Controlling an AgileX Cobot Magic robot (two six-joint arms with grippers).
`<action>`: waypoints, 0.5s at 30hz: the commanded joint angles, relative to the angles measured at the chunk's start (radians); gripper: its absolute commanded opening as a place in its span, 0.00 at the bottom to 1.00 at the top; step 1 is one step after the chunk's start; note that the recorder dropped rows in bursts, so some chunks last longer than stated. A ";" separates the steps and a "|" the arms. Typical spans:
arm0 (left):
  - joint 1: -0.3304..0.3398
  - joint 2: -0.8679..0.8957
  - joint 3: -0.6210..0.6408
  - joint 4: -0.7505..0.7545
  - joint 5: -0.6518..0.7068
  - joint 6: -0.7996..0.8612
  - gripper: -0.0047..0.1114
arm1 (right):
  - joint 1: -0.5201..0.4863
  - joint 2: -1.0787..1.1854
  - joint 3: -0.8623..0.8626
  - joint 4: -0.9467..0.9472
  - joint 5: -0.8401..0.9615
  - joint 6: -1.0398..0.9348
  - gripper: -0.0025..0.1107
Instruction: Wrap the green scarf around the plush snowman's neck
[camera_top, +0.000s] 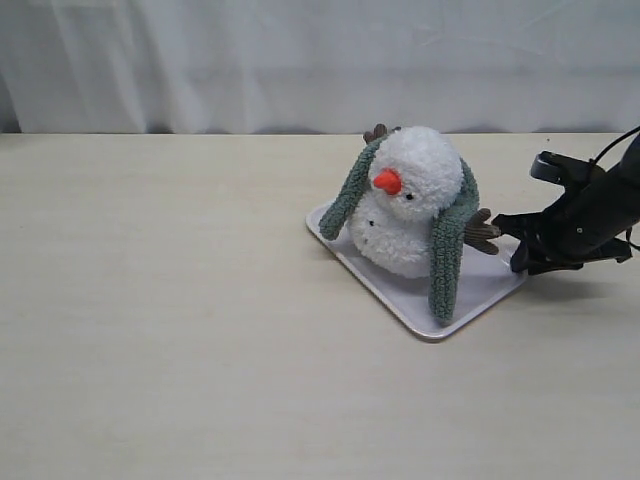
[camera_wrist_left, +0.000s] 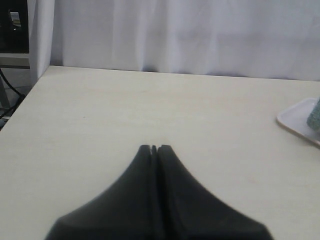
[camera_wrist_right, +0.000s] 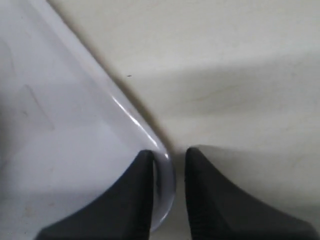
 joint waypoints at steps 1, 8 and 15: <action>-0.008 -0.003 0.003 -0.002 -0.003 0.000 0.04 | -0.009 0.005 -0.004 -0.001 0.009 -0.103 0.09; -0.008 -0.003 0.003 -0.002 -0.003 0.000 0.04 | -0.009 0.005 -0.004 0.085 -0.074 -0.295 0.06; -0.008 -0.003 0.003 -0.002 -0.003 0.000 0.04 | -0.009 0.005 -0.004 0.366 -0.089 -0.793 0.06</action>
